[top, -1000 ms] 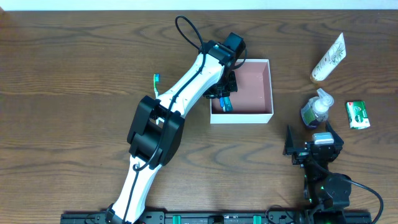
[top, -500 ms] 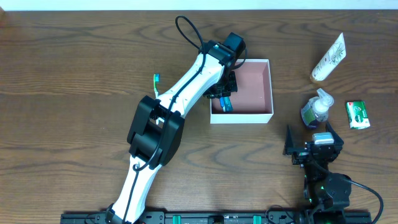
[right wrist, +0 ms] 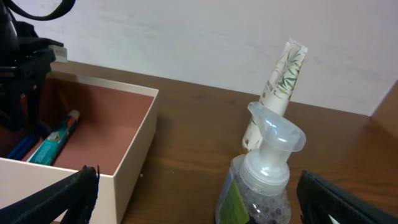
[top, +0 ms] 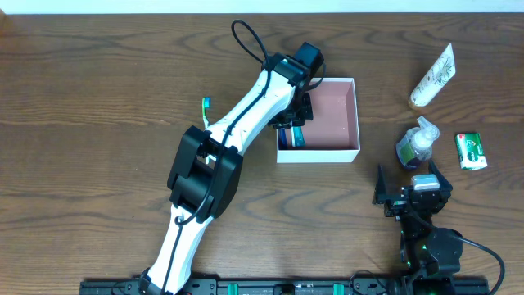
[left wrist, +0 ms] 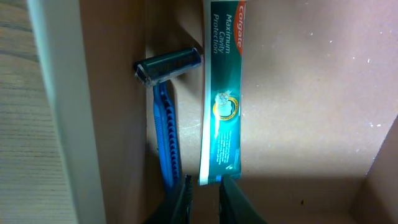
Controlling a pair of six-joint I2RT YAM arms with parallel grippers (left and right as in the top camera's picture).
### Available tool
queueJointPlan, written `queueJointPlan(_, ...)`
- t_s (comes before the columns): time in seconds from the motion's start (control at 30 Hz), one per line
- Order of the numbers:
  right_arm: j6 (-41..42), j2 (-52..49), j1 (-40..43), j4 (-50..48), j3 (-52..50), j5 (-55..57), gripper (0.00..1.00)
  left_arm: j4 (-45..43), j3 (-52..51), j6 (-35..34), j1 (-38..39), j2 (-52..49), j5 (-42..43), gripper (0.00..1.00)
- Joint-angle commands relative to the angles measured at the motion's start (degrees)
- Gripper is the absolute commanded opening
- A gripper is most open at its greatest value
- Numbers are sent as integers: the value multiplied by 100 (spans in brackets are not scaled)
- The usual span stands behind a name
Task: Pack container
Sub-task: 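Carry the razor into the box and open the left gripper, then move the left gripper to the green toothbrush and grasp it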
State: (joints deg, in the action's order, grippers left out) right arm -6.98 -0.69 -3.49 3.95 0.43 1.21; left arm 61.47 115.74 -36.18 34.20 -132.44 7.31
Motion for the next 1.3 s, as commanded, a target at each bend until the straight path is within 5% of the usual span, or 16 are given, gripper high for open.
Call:
queueJointPlan(0.0,-81,37,57,20,-11,-17,99,15,39,37,-173,129,46,17)
queueJointPlan(0.63,-81,37,57,20,-11,-17,99,-310,407,752,-1270,2059,101,25)
queueJointPlan(0.87,-81,37,57,20,-11,-17,99,680,-26,743,-1445,1808,-953,25)
queueJointPlan(1.27,-81,37,57,20,-11,-17,99,708,-990,636,-1875,1038,-925,27)
